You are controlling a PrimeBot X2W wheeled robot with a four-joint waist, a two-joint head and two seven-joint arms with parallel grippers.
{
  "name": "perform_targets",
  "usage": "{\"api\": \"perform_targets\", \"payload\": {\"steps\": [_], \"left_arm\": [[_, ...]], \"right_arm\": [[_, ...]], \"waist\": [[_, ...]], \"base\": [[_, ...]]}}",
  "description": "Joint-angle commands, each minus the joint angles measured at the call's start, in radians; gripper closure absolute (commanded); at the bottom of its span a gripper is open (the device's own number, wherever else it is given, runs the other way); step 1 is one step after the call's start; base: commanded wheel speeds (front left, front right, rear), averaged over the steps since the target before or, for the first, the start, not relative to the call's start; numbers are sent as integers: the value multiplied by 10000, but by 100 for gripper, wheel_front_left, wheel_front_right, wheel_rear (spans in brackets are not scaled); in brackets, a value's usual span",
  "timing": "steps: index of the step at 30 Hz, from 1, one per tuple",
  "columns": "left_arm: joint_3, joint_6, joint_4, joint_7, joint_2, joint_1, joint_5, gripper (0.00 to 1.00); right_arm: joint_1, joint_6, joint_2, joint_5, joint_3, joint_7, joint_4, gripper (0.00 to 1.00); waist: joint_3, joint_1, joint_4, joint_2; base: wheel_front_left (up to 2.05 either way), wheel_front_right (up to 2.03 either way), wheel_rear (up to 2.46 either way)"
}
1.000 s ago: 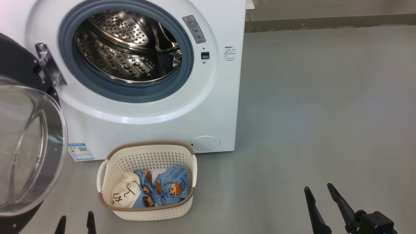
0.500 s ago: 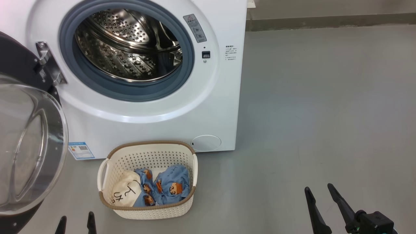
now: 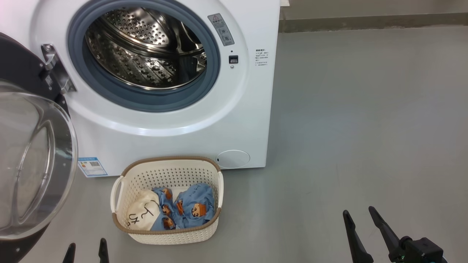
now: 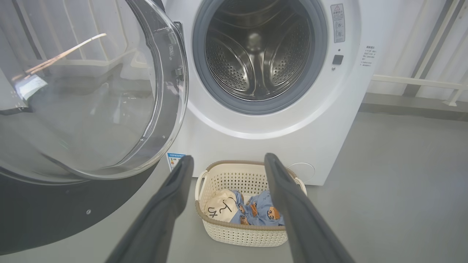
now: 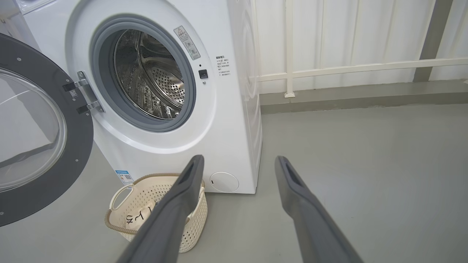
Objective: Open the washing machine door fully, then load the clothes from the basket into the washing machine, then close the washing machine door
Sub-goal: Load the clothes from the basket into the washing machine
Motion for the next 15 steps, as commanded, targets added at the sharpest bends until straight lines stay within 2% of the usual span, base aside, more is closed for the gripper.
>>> {"api": "perform_targets", "payload": {"steps": [1,8,15], "left_arm": [[305,41,-169,-64,44,-386,134,0],[278,56,-47,-65,44,-436,80,0],[292,87,39,-65,44,-499,71,0]], "right_arm": [[-340,16,-62,-15,232,-122,-210,0],[-324,16,-80,-11,234,-122,-206,0],[-331,16,-98,12,243,-122,-192,0]], "waist": [[10,0,10,0],[65,0,55,0],[121,0,88,0]], "base": [[0,0,0],[24,-24,0],[97,-108,10]]}}
